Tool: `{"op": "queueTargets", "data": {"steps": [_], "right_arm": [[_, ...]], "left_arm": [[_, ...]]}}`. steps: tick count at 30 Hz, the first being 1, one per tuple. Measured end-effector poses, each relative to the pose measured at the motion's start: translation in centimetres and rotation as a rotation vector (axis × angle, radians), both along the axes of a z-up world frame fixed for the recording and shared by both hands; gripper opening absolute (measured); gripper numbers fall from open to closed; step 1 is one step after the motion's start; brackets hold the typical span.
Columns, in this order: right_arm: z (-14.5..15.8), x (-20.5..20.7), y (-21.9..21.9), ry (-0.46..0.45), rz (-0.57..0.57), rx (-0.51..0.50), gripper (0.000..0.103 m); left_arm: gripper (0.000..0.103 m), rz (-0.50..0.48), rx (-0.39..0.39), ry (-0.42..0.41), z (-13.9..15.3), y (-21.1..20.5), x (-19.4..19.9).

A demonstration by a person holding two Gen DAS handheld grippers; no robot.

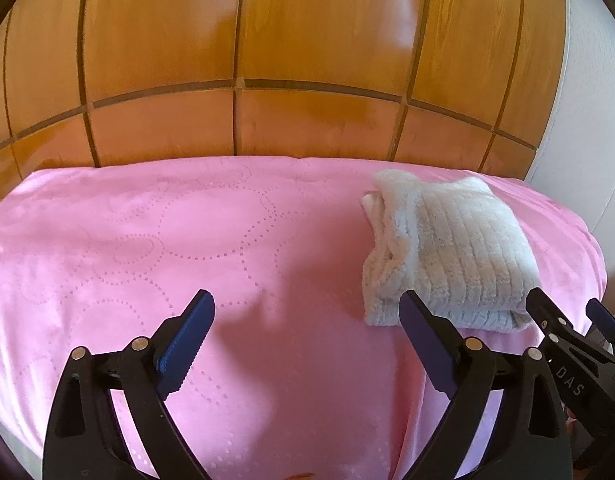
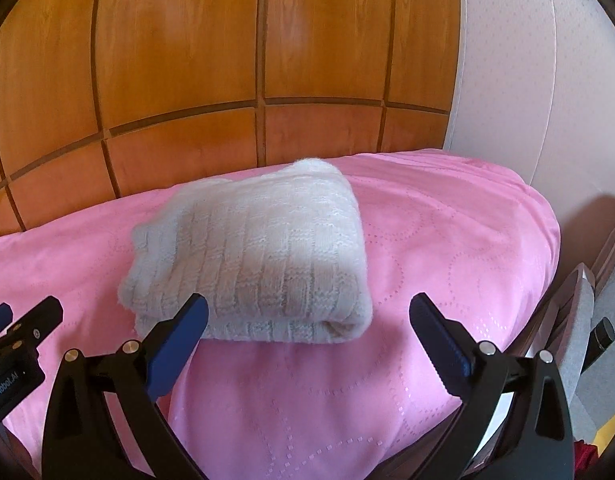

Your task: Fold small clothes

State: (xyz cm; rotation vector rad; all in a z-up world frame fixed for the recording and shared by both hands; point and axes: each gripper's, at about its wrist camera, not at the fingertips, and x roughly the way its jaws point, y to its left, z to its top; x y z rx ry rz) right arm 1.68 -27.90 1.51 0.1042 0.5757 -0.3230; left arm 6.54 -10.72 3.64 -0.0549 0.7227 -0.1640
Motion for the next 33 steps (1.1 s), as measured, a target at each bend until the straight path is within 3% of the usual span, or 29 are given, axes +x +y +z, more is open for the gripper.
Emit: {"op": "queueTargets", "data": {"steps": [6,33], "right_arm": [[0.1,-0.4,0.2,-0.011,-0.006,-0.015,0.101],[0.2,-1.4,0.9,-0.012,0.007,-0.009,0.101]], "left_arm": [[0.099,0.003,0.013,-0.009,0.1,-0.1,-0.2],[0.099,-0.032,0.019,-0.036,0.8,-0.3,-1.8]]}}
